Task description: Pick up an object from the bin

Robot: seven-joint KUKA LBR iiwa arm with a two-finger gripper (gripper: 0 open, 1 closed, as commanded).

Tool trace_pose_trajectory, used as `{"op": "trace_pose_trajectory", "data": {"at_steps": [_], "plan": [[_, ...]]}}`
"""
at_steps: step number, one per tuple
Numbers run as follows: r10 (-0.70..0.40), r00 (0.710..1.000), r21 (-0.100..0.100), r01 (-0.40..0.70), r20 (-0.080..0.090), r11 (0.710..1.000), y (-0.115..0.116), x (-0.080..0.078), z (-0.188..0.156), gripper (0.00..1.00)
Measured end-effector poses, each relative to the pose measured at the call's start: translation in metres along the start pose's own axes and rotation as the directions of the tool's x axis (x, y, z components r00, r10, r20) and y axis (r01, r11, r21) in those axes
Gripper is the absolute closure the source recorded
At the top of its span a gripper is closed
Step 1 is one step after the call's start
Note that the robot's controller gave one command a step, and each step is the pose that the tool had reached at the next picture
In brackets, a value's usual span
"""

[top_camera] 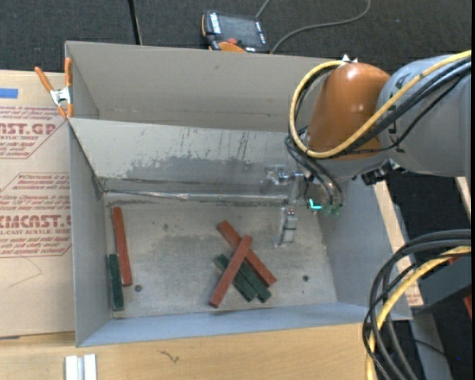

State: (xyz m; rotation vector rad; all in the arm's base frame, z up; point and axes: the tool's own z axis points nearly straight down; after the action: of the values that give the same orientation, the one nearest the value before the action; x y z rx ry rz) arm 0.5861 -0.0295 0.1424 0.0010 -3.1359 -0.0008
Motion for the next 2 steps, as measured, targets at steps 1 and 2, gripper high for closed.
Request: {"op": "trace_pose_trajectory", "data": {"at_steps": [1, 2], "plan": [[-0.144, 0.990, 0.000, 0.144, 0.001, 0.990, 0.0441, 0.0400, 0.0755, 0.00], [-0.141, 0.990, 0.002, 0.141, 0.009, 0.990, 0.0428, 0.0370, 0.0714, 1.00]]}}
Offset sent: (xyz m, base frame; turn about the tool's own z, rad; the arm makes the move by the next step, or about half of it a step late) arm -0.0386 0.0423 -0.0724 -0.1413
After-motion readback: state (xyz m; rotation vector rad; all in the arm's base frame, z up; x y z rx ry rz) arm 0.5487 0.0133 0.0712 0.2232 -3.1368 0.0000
